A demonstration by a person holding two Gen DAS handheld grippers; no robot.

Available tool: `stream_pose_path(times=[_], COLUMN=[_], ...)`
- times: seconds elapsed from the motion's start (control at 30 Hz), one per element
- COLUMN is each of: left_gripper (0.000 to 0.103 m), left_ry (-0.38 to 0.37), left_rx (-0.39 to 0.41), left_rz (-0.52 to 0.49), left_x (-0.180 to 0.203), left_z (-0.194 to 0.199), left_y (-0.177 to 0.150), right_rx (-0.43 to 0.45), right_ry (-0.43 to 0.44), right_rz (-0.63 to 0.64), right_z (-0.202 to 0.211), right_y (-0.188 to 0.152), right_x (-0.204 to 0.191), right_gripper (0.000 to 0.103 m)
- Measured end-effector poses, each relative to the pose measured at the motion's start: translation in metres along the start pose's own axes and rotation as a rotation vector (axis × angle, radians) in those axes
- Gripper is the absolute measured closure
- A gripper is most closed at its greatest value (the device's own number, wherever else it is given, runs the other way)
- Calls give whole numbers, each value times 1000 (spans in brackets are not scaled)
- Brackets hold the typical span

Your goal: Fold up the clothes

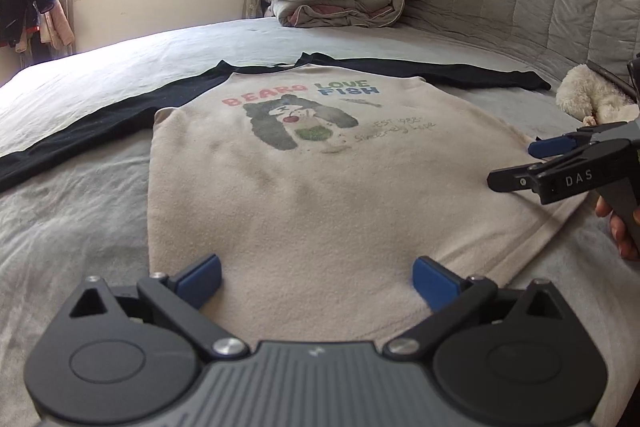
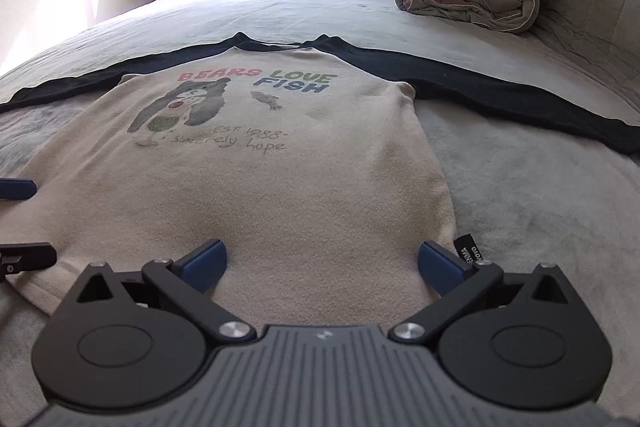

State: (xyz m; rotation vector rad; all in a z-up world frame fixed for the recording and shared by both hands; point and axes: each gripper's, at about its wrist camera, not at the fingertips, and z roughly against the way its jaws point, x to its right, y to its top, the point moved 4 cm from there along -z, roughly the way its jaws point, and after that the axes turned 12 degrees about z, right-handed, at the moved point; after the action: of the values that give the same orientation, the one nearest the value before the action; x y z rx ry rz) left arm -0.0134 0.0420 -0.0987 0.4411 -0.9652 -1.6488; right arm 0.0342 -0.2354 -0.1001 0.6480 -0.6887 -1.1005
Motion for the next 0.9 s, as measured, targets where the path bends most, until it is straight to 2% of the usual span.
stream_pose_path(times=[0.23, 0.4, 0.5, 0.6, 0.7, 0.77, 0.83, 0.9], left_gripper=[1, 1, 1, 1, 1, 1, 1, 1], left_ry=[-55, -56, -59, -92, -106, -115, -122, -128], left_rx=[22, 61, 53, 47, 112, 155, 185, 178], left_rz=[-31, -137, -145, -139, -103, -80, -53, -28], left_x=[-14, -12, -14, -13, -3, 3, 10, 18], left_z=[25, 45, 55, 63, 64, 64, 59, 39], left_y=[-17, -34, -35, -23, 1, 17, 32, 44], right_rx=[22, 52, 59, 53, 50, 83, 104, 106], right_ry=[58, 100, 117, 118, 113, 109, 67, 22], right_rz=[37, 75, 95, 112, 87, 36, -17, -65], right_z=[16, 28, 35, 40, 42, 42, 38, 31], right_y=[-13, -23, -28, -28, -19, -8, 3, 12], right_x=[6, 11, 12, 11, 10, 11, 13, 15], right_gripper=[0, 0, 0, 0, 0, 0, 0, 0])
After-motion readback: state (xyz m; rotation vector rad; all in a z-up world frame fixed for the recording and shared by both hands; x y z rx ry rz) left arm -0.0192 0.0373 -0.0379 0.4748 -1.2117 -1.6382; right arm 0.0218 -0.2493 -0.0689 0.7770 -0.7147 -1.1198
